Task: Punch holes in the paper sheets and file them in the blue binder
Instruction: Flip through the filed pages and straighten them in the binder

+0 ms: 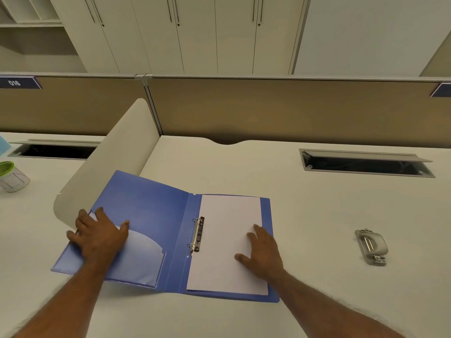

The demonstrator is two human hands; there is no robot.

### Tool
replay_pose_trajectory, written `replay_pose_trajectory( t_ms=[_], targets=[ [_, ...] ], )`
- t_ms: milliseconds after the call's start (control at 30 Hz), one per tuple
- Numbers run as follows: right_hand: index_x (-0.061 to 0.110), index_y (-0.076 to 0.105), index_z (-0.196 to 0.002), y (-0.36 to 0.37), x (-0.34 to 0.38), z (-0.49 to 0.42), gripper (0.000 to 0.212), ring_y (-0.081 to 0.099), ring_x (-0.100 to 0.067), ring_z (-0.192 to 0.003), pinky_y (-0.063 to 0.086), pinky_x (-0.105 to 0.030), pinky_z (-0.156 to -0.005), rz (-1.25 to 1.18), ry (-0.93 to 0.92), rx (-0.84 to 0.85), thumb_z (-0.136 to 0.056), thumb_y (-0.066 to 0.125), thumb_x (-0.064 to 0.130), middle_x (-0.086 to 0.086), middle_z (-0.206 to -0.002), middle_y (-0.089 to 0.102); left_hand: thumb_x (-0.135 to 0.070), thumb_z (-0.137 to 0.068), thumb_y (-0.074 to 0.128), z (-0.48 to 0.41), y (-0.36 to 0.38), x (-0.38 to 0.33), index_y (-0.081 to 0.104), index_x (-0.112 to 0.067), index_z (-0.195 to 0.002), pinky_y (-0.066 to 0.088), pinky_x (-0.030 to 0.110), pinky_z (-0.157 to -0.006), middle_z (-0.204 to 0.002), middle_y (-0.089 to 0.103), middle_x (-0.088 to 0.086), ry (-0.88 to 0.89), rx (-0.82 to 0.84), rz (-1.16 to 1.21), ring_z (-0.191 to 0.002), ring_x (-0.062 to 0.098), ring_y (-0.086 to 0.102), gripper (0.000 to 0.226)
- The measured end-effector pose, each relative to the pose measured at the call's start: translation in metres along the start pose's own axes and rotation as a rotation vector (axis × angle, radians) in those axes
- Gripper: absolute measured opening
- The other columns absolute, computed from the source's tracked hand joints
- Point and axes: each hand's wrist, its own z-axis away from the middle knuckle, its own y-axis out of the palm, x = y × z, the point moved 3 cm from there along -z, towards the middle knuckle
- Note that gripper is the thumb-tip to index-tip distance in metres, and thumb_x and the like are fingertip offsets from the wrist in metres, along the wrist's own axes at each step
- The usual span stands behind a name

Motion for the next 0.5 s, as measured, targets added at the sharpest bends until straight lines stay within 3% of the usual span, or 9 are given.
replay_pose_trajectory(
  t_ms=[167, 500],
  targets=[
    [0.021, 0.019, -0.151, 0.009, 0.045, -0.011, 0.071, 0.005, -0.016, -0.149, 0.008, -0.034, -0.122, -0.022, -0.236, 0.135, -0.093, 0.043, 0.054, 0.003, -0.162, 0.006, -0.043, -0.076, 0.071, 0.000, -0.004, -0.004, 0.036, -0.004, -0.133, 0.032, 0.061, -0.096, -0.137, 0.030, 0.028, -0.015, 0.007, 0.083, -0.110, 0.054, 0.044, 0.078],
    [0.023, 0.010, -0.153, 0.023, 0.092, -0.026, 0.070, 0.000, -0.019, -0.150, 0.006, -0.044, -0.120, 0.117, -0.435, 0.286, -0.095, 0.036, 0.055, 0.004, -0.163, 0.001, -0.062, -0.074, 0.063, -0.007, -0.010, -0.004, 0.036, -0.007, -0.135, 0.033, 0.063, -0.096, -0.138, 0.034, 0.023, -0.040, 0.035, 0.062, -0.117, 0.050, 0.043, 0.087]
  ],
)
